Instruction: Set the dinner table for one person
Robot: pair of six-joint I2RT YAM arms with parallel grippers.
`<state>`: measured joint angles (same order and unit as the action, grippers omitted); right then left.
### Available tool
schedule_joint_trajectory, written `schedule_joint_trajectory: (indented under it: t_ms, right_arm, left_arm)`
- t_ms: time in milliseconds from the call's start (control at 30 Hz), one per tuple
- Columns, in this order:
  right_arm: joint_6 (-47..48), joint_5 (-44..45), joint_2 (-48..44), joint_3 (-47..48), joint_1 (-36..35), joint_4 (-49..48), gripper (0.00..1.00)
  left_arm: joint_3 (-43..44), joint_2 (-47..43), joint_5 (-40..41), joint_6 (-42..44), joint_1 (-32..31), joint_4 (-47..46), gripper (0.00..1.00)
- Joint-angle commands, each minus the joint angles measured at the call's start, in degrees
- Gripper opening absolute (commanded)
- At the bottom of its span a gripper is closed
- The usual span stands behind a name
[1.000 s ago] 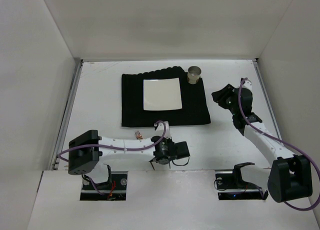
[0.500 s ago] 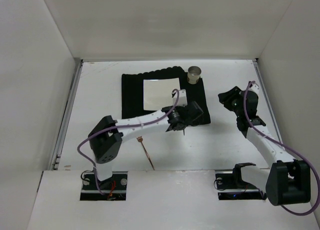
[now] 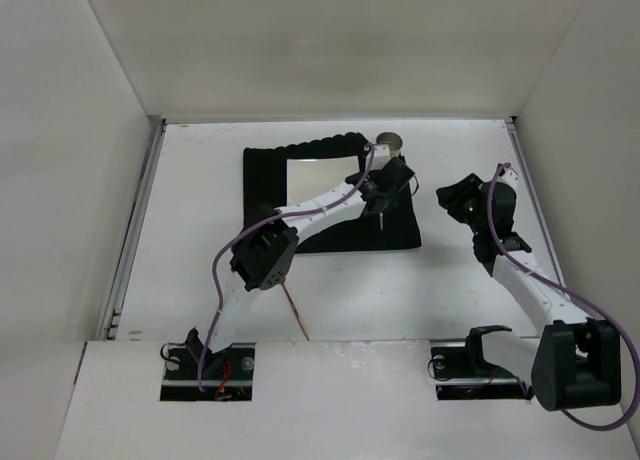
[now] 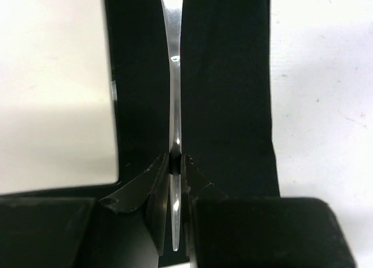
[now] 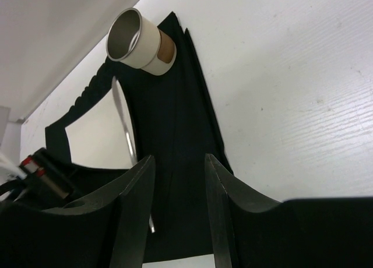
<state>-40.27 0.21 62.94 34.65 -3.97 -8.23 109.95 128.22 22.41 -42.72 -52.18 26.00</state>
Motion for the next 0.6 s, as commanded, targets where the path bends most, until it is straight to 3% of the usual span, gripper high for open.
schedule_joint_trajectory:
  t_ms: [0, 267, 567]
  right_arm:
    - [-0.2, 0.2, -0.4, 0.1, 0.0, -4.0, 0.45]
    - [-0.2, -0.1, -0.1, 0.1, 0.0, -4.3, 0.45]
    - [-0.2, -0.2, 0.2, 0.2, 0.0, -4.3, 0.45]
  left_arm:
    - [5.4, 1.8, -2.8, 2.7, -0.3, 0.0, 0.02]
    - [14.1, 9.3, -3.7, 1.7, 1.1, 1.8, 0.02]
    - [13.1, 11.7, -4.0, -2.5, 1.2, 1.4, 0.03]
